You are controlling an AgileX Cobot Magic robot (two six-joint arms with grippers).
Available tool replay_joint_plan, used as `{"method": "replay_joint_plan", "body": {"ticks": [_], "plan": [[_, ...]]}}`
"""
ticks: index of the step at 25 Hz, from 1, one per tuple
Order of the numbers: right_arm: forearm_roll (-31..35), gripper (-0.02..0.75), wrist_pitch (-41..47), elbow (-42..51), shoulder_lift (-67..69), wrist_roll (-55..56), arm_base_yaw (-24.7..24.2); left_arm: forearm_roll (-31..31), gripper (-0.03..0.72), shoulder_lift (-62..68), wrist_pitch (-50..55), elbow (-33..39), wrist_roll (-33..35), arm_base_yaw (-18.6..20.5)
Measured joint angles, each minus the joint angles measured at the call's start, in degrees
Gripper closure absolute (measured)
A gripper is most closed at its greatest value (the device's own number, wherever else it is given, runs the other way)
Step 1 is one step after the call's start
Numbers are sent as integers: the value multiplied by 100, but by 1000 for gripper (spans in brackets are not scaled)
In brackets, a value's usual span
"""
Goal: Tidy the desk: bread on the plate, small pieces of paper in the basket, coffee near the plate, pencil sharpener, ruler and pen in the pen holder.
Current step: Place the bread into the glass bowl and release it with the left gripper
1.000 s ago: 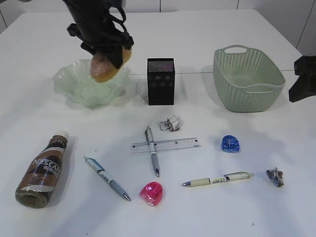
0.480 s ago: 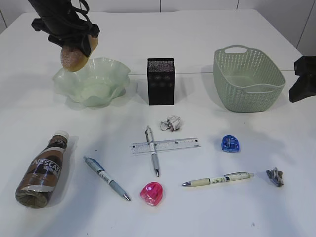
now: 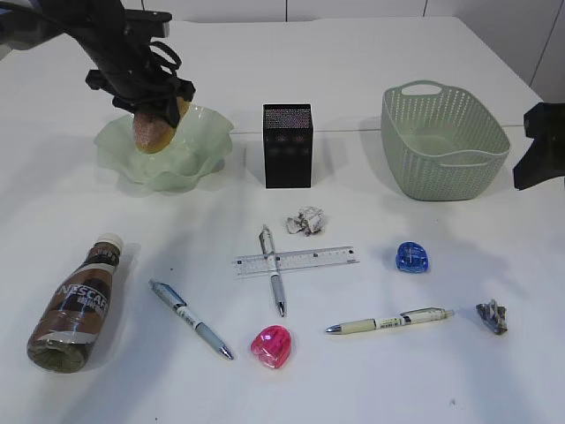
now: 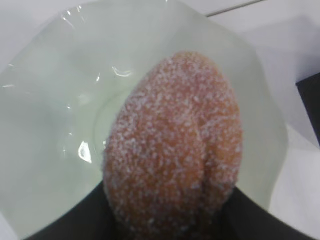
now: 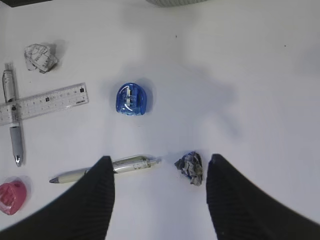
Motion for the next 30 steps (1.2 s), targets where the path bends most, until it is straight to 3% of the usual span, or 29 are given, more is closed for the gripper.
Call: {"method": "replay_joint_plan", "body": {"ticks": [18,22,27,30], "plan": [[29,279,243,0,0,0,0,0,399,634,-366,0,76,162],[29,279,243,0,0,0,0,0,310,634,-376,0,76,168],[29,279,243,0,0,0,0,0,142,634,-384,0,76,168],[29,279,243,0,0,0,0,0,109,634,-372,0,76,168]]}}
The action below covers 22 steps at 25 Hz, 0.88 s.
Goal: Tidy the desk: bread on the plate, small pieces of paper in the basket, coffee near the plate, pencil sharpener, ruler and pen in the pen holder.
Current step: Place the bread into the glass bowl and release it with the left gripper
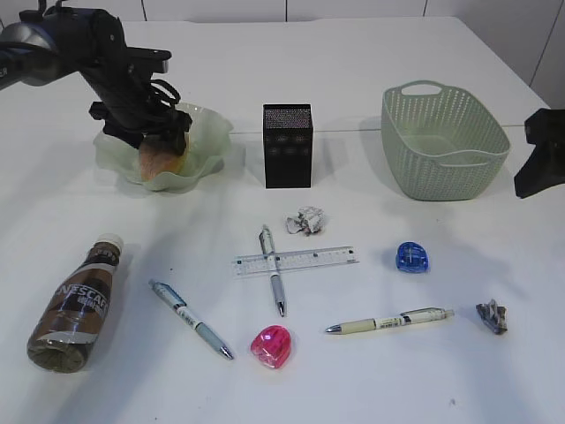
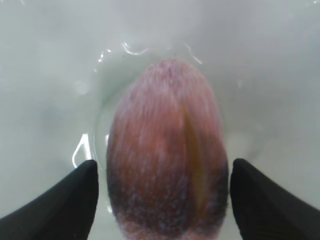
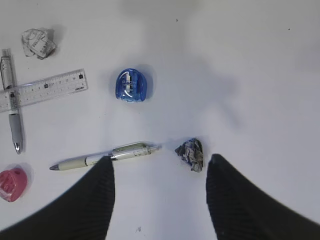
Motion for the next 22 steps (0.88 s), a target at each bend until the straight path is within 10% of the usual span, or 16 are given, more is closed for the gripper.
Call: {"method": "replay_joint_plan", "body": {"ticks": [22], "plan": [[-389,279,552,0,0,-3,0,261,101,-1437,1699,0,-80,0]]}}
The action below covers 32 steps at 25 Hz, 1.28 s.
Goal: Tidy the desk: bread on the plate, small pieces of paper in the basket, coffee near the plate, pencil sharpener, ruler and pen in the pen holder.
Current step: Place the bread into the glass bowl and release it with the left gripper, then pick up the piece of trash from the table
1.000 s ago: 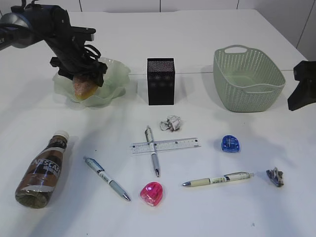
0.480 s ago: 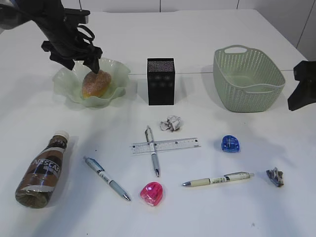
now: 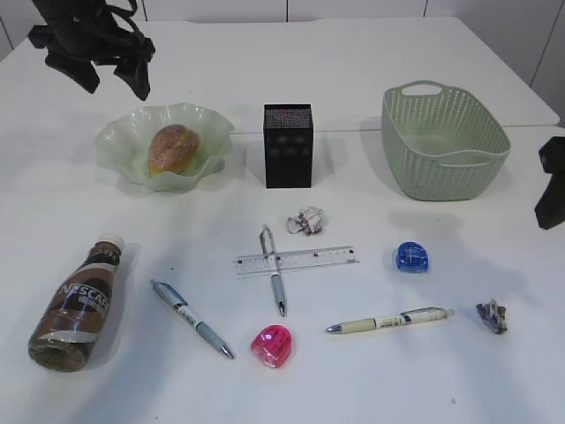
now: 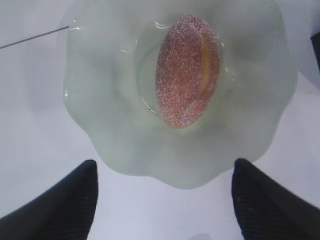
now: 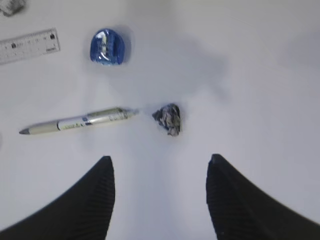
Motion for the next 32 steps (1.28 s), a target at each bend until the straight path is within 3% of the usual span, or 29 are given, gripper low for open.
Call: {"method": "replay_joint_plan", "body": {"ticks": [9,22,32], "plan": [[-294,279,870,0,0,-10,0,-245,100,-866,24,253,-36,0],[-282,279,377,0,585,-493,222,-245,100,-2693,47,2459,-39,0],[-333,279,181,-2,1451,-519,481,-245,101,-2962,60,2560,-39,0]]}}
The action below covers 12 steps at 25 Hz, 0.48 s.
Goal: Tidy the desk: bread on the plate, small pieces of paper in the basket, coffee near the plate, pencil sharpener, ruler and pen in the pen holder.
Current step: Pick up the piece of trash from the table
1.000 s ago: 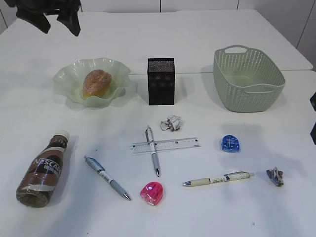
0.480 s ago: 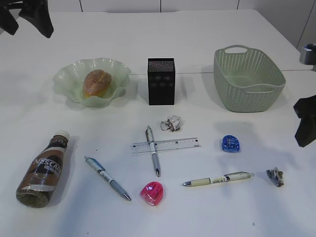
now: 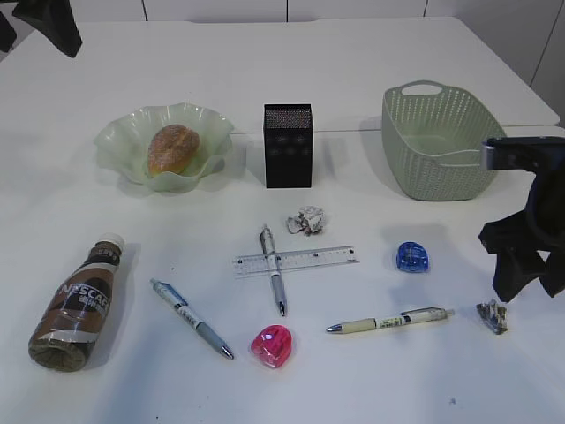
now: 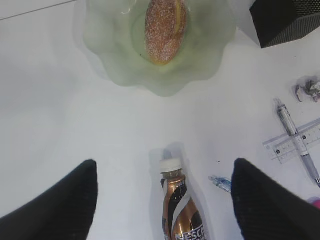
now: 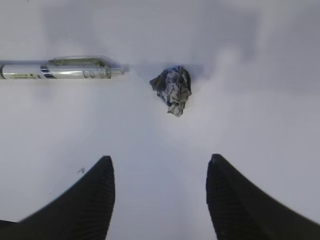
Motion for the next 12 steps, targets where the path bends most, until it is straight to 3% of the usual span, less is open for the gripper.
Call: {"method": "replay_joint_plan", "body": {"ticks": [12], "plan": [[-26,279,-546,-53,701,-9,0,32,108,0,0,0,-10,0]]}}
